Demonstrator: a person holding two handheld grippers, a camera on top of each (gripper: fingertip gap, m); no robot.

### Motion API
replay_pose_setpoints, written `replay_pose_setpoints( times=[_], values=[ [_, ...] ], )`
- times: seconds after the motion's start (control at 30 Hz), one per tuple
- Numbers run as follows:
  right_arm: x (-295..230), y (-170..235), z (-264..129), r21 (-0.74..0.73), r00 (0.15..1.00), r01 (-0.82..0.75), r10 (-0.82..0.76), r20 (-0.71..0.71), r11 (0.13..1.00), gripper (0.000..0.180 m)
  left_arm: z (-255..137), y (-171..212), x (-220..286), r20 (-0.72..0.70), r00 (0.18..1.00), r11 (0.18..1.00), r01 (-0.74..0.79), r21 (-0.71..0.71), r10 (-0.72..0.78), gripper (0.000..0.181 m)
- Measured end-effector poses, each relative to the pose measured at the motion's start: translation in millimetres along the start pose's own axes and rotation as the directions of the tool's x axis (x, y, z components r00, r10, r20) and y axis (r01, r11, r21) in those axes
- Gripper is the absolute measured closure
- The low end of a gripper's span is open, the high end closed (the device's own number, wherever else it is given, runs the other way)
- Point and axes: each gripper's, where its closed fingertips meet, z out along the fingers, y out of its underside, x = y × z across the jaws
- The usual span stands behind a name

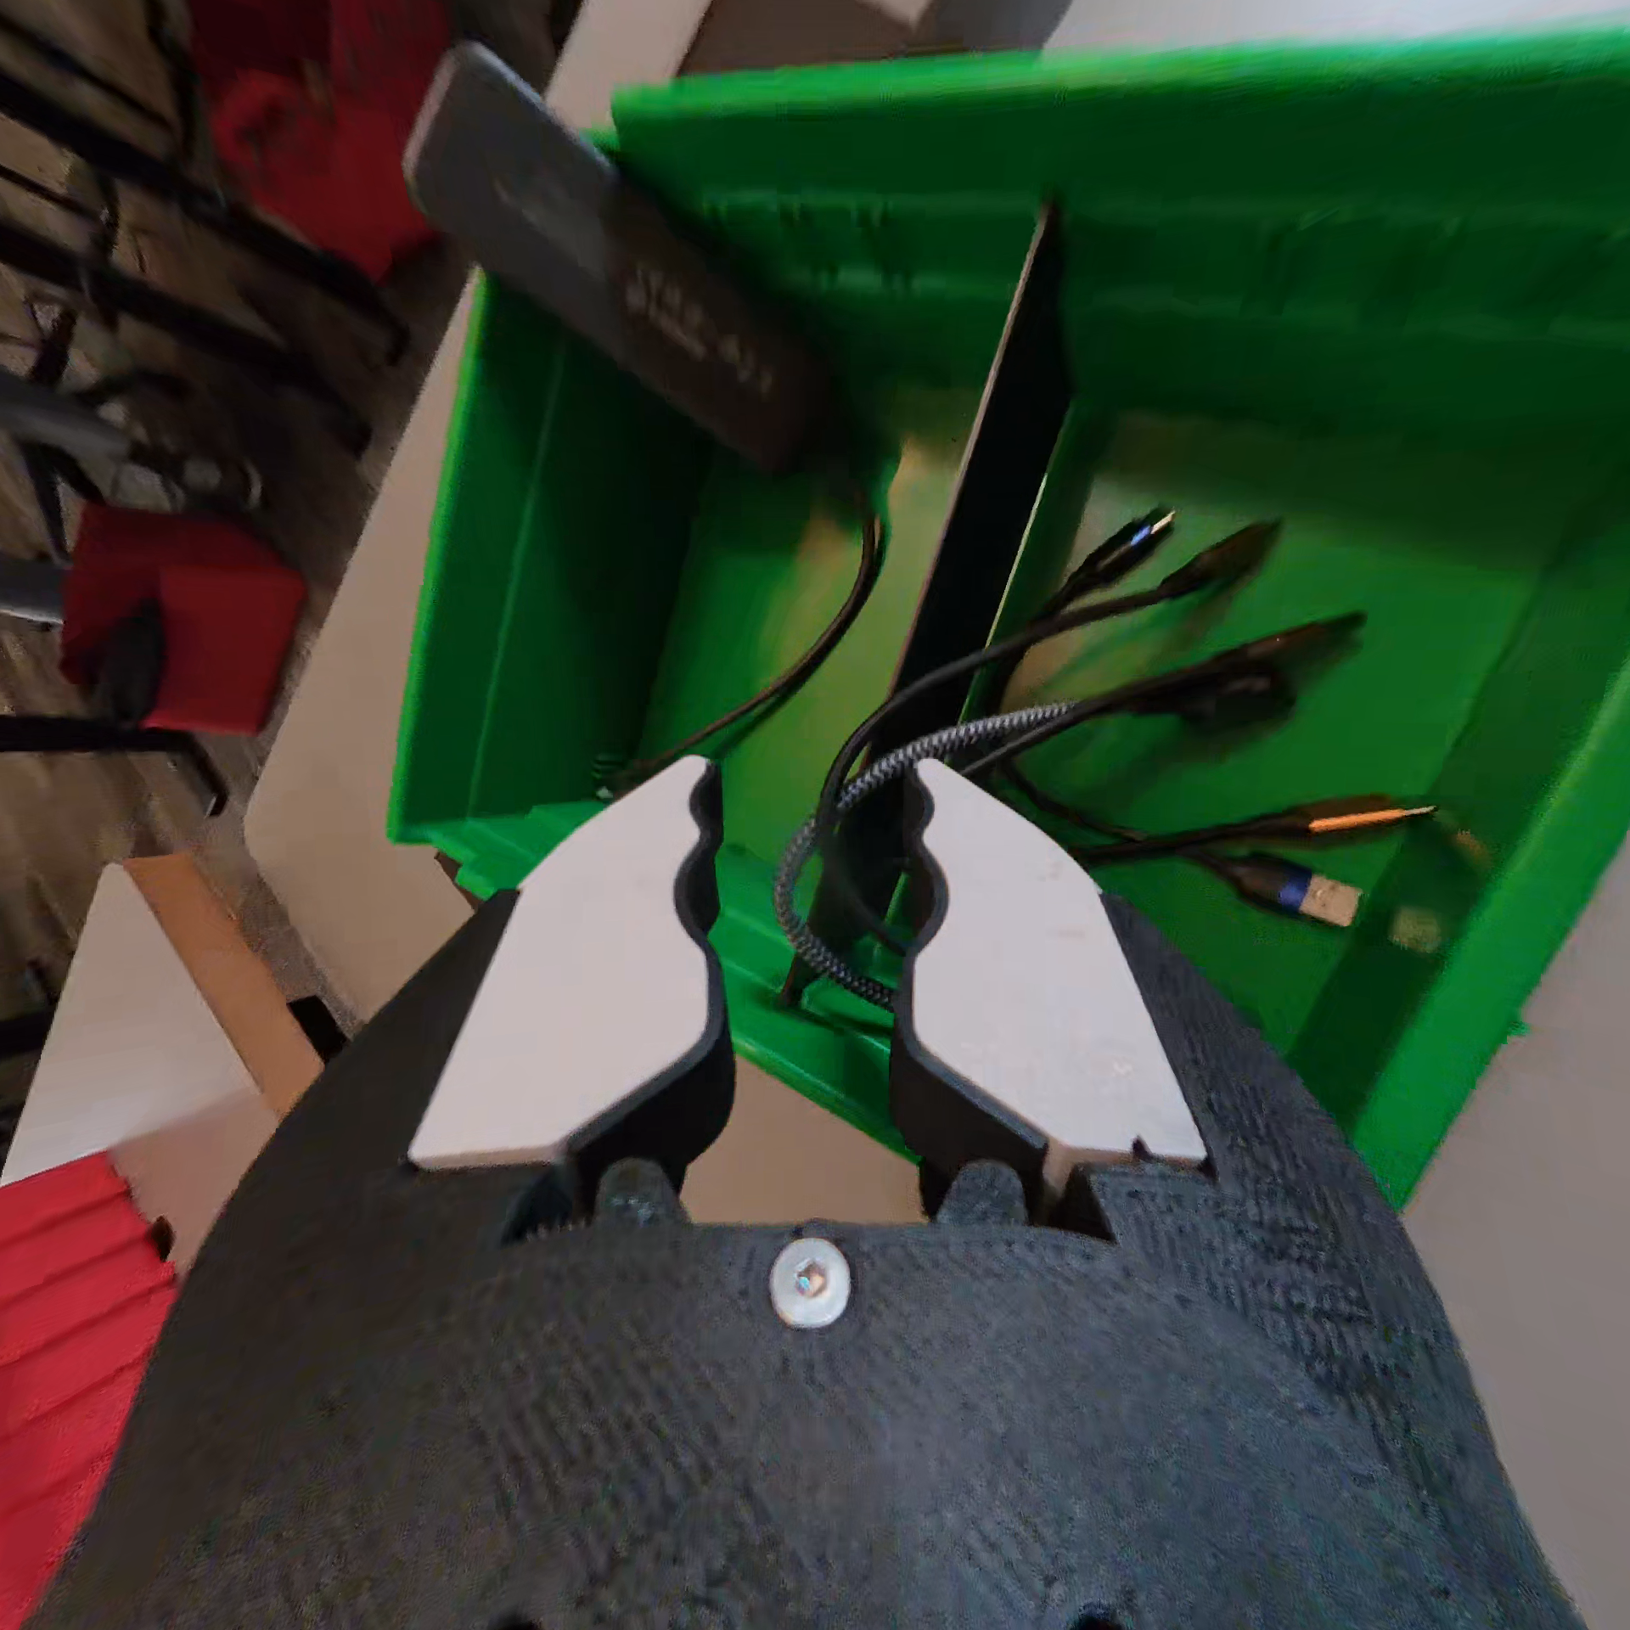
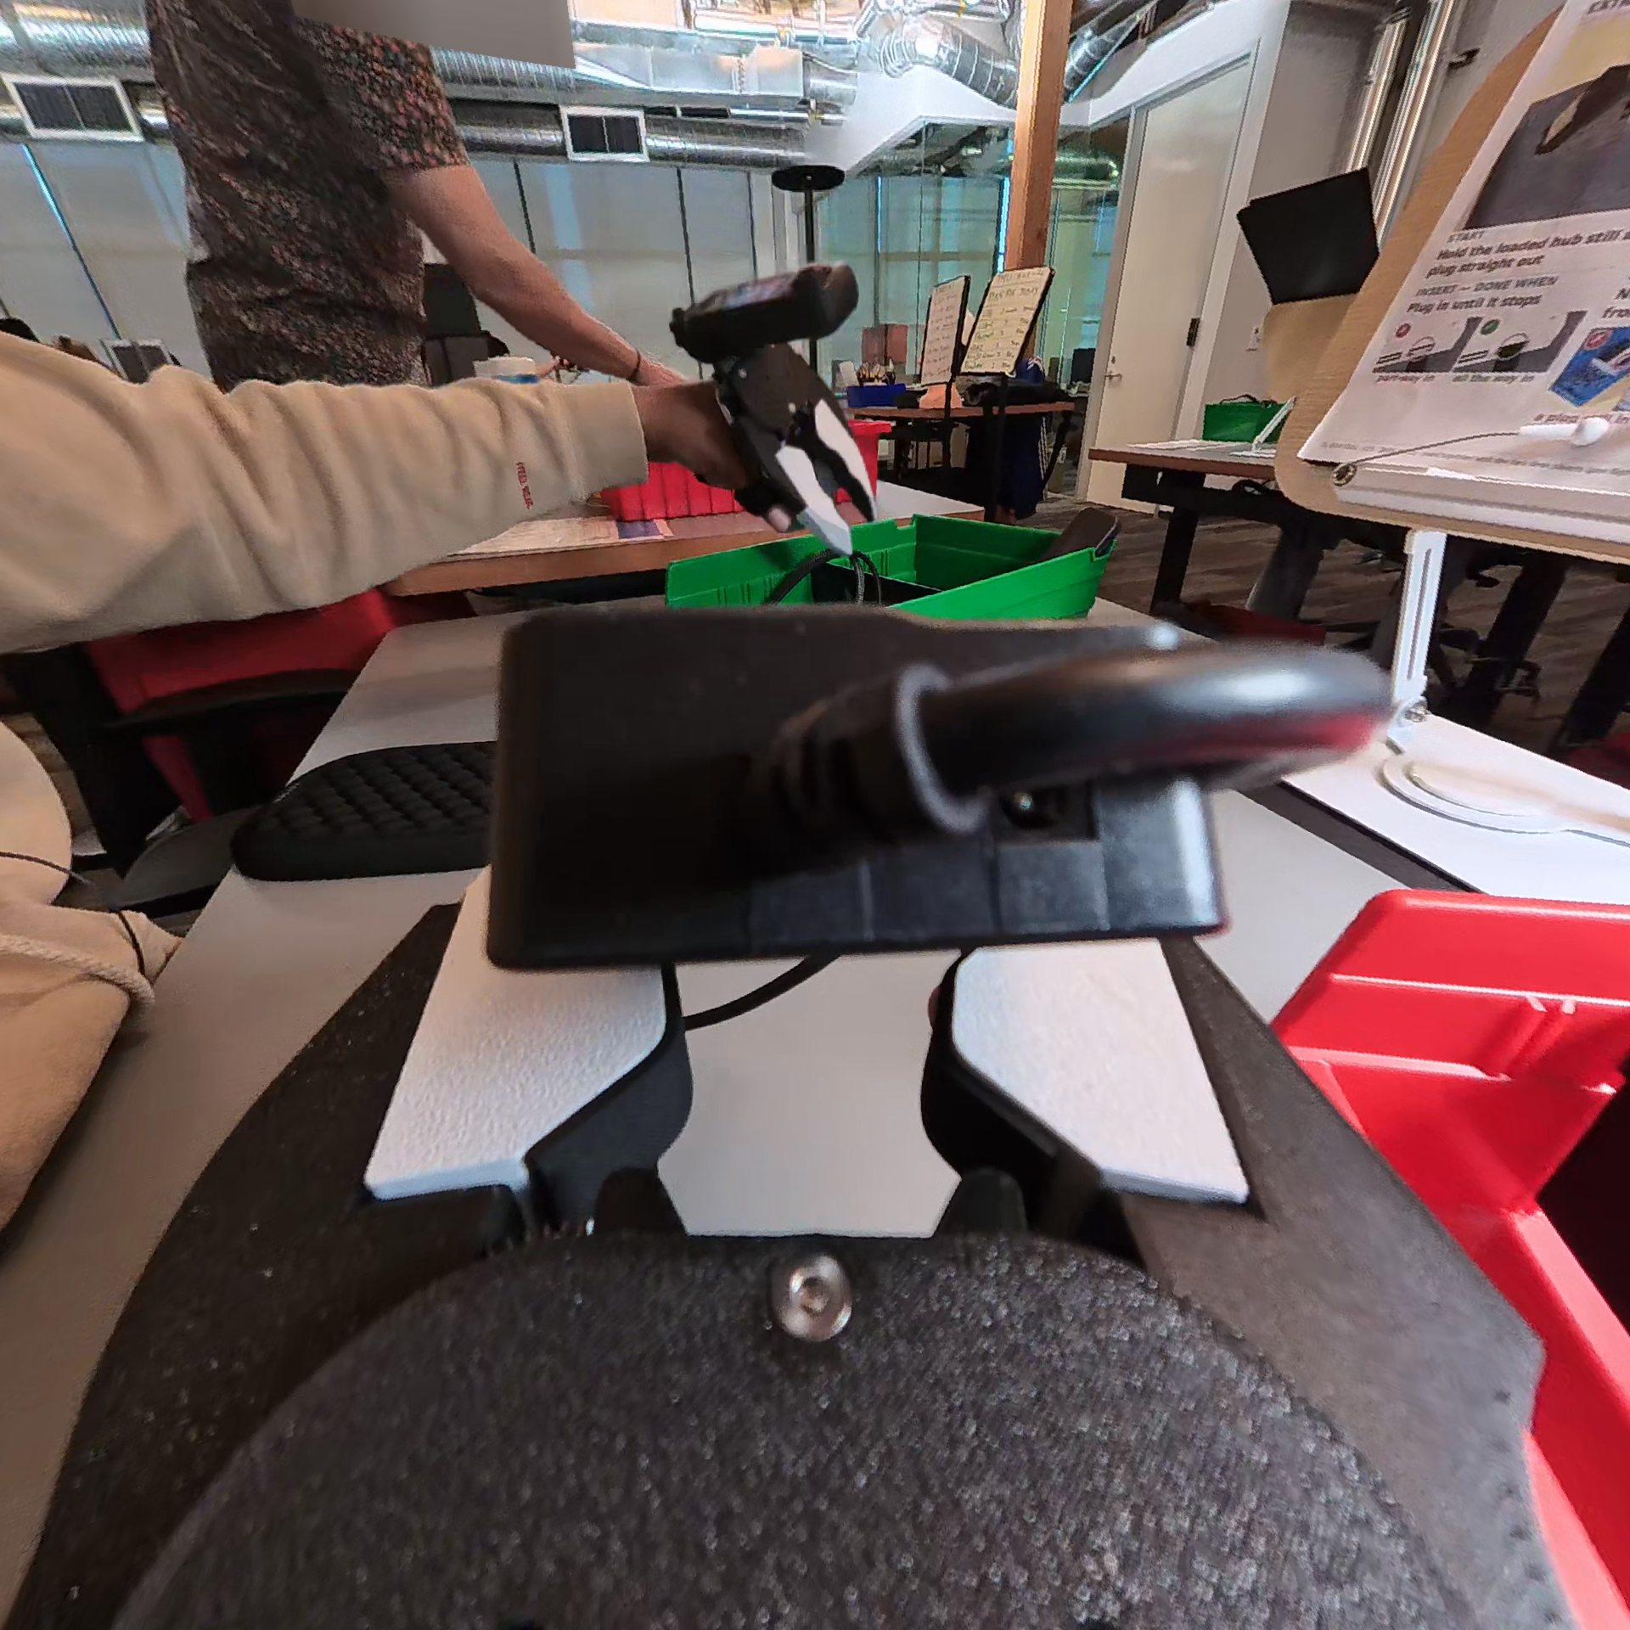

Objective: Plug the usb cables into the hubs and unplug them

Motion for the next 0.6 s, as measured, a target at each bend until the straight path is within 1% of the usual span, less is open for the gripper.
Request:
replay_pose_setpoints(
  times=[0.1, 0.17, 0.27, 0.43, 0.6],
  values=[
    [2.5, -0.1, -1.4, 0.003, 1.0, -0.007, 0.007, -0.01, 1.0, 0.119, 11.9, 7.9, 3.0, -0.012, 1.0, 1.0, 0.011, -0.018, -0.011, 0.148],
    [4.1, 0.3, -2.0, 0.004, 1.0, -0.016, 0.016, -0.014, 1.0, 0.119, 15.6, 8.5, 4.6, -0.014, 1.0, 1.0, 0.011, -0.014, -0.011, 0.159],
    [5.4, 0.9, -2.2, 0.002, 1.0, -0.02, 0.02, -0.019, 1.0, 0.119, 16.5, 4.4, 7.9, -0.012, 1.0, 1.0, -0.004, 0.005, 0.004, 0.172],
    [5.0, 2.5, -1.1, -0.006, 1.0, -0.019, 0.019, -0.021, 1.0, 0.119, 8.3, -4.3, 4.5, 0.062, 0.997, 0.999, -0.039, 0.032, 0.037, 0.175],
    [4.6, 3.2, -0.5, -0.009, 1.0, -0.022, 0.021, -0.02, 1.0, 0.119, -8.9, -13.5, 3.7, 0.098, 0.994, 0.997, -0.056, 0.054, 0.05, 0.177]
  ],
)
